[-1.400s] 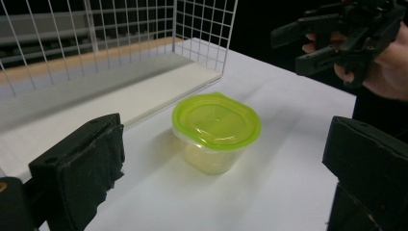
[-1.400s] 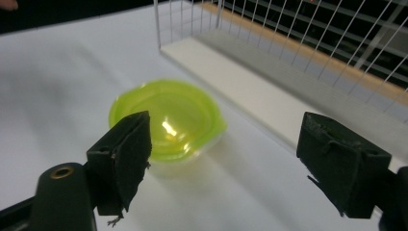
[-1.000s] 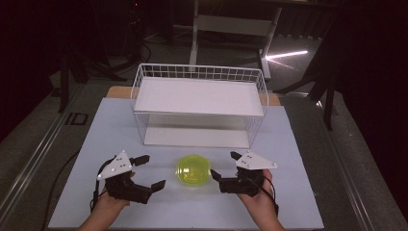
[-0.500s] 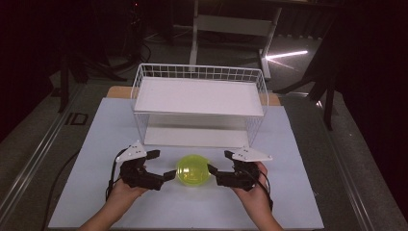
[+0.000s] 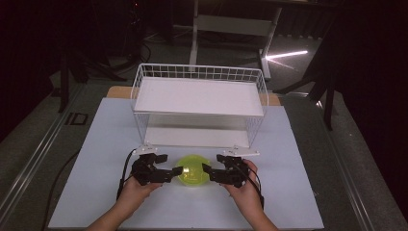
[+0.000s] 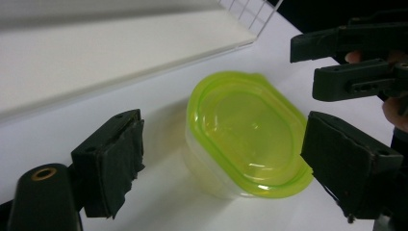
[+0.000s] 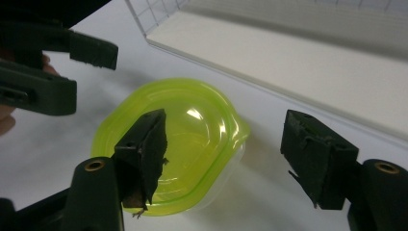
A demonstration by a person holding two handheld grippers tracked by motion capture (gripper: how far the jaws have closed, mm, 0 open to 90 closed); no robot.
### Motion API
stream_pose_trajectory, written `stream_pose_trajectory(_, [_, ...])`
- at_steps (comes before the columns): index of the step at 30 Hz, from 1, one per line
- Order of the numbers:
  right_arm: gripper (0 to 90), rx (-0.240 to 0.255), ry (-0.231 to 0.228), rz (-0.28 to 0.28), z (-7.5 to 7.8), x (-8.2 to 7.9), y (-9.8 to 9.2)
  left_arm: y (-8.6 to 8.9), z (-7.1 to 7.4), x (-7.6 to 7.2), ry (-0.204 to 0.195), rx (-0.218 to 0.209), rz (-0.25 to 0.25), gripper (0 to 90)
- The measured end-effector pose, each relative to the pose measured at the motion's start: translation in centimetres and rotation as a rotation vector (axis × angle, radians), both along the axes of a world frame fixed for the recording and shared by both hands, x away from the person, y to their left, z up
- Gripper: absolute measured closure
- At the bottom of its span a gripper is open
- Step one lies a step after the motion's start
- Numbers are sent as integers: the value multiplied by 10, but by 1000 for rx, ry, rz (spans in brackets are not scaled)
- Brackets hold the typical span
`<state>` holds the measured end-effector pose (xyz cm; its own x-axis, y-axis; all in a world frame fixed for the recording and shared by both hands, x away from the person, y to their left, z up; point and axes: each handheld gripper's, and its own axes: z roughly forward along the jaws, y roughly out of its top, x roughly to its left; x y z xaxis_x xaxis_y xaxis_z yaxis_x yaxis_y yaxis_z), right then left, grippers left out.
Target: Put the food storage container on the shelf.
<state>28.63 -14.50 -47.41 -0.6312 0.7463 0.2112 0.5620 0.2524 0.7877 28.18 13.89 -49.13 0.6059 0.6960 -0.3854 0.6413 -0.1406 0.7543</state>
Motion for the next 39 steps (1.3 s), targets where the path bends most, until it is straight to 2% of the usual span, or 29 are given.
stream_pose_trajectory(2, [347,5,22,-15,-2,2,-1,1,-4,1,27,3,16,166])
stream_pose_trajectory(3, [363,8,36,-26,-4,2,-1,1,-7,1,38,1,32,201])
stream_pose_trajectory(6, [401,15,74,-46,-8,5,-3,1,-12,2,82,-15,34,227])
stream_pose_trajectory(7, [404,17,85,-49,-10,6,-3,1,-13,1,77,-13,33,231])
stream_pose_trajectory(10, [424,11,107,-57,-13,7,-2,0,-14,0,82,-12,31,320])
stream_pose_trajectory(12, [441,11,120,-66,-15,8,-1,0,-15,1,92,-30,28,397])
stream_pose_trajectory(14, [457,6,137,-68,-17,9,0,-1,-16,2,110,-29,25,441])
stream_pose_trajectory(17, [515,-13,151,-69,-19,9,2,-3,-18,2,122,-21,14,508])
stream_pose_trajectory(19, [560,-4,169,-63,-20,8,3,-4,-17,1,124,-21,5,541])
stream_pose_trajectory(20, [595,-1,173,-61,-20,7,3,-5,-17,1,130,-30,-1,584])
stream_pose_trajectory(21, [625,-1,175,-54,-19,6,4,-6,-16,0,128,-21,-4,614])
stream_pose_trajectory(23, [675,-12,172,-48,-17,4,6,-9,-16,-2,125,-10,-19,621])
stream_pose_trajectory(30, [712,-9,181,-65,-14,-4,6,-11,-14,-11,134,-10,-14,675])
stream_pose_trajectory(32, [729,-20,179,-69,-12,-7,7,-12,-12,-13,153,-23,-27,696])
stream_pose_trajectory(35, [739,-17,192,-76,-11,-9,6,-13,-11,-17,131,1,-36,702])
stream_pose_trajectory(39, [753,-22,179,-74,-8,-16,8,-12,-12,-22,137,-3,-25,727])
